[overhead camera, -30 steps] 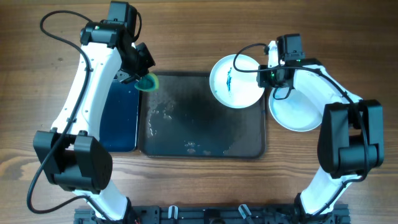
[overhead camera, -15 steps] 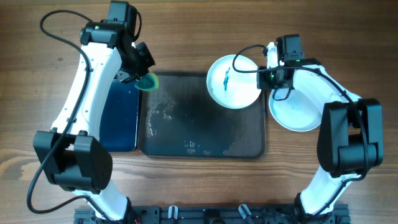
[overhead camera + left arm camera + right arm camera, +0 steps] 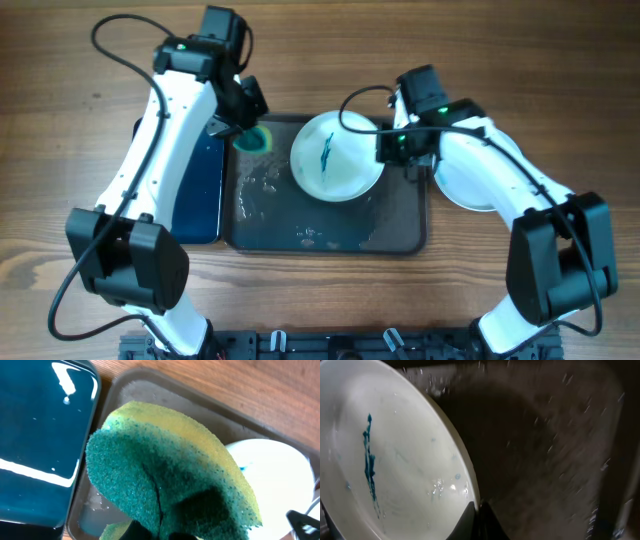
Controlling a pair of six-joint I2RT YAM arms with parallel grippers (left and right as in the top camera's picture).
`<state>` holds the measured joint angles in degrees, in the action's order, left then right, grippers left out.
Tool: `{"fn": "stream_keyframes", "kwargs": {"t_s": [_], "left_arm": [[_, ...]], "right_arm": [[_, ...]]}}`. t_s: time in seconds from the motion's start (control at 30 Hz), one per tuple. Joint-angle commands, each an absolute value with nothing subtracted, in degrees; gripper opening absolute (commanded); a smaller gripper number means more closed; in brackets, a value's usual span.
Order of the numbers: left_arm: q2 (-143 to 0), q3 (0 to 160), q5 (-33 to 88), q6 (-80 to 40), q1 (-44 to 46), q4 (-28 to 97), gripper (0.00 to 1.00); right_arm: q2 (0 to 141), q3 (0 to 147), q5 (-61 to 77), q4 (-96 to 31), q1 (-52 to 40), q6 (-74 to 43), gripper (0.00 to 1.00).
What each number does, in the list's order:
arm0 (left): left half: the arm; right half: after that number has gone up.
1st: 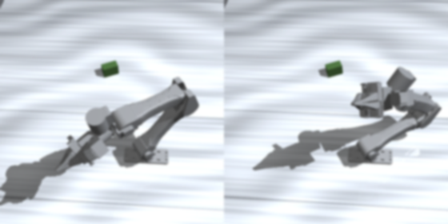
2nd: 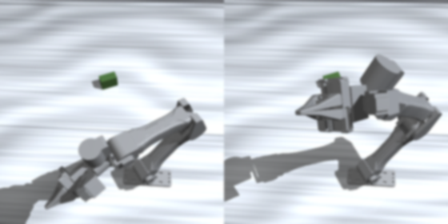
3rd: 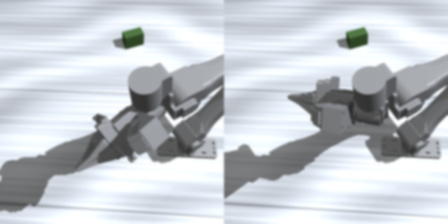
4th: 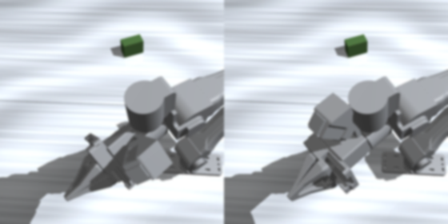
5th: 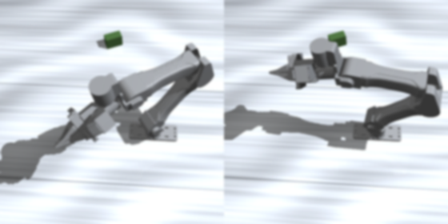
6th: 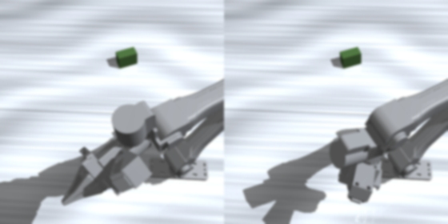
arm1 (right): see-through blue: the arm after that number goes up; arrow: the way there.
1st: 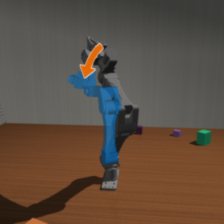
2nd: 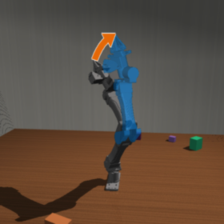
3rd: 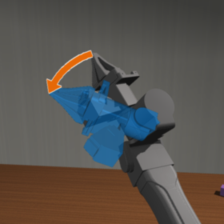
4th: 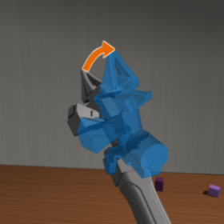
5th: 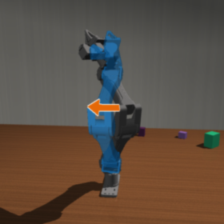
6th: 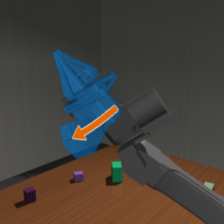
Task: Clean dirty plates on tray and stack at the side
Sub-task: 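Grasp the last plate rim with the right gripper and drag it to tray center, then scrub the third plate with the sponge while the right gripper holds it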
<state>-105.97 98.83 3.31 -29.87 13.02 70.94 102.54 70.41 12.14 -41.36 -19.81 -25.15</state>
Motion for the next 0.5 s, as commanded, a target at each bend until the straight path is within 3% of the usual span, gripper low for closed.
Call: {"fn": "stream_keyframes", "kwargs": {"t_s": [0.0, 0.23, 0.47], "left_arm": [[-106.3, 98.5, 1.3, -30.2, 15.3, 71.4, 0.04], [-109.2, 98.4, 1.3, -29.9, 17.3, 71.2, 0.04], [-112.8, 98.4, 6.0, -21.6, 19.0, 70.2, 0.04]], "right_arm": [[102.7, 67.4, 9.8, -41.1, -21.9, -37.4, 0.04], [103.3, 65.5, 15.4, -36.7, -22.1, -27.1, 0.04], [108.1, 65.5, 25.1, -34.0, -22.1, -17.3, 0.05]]}}
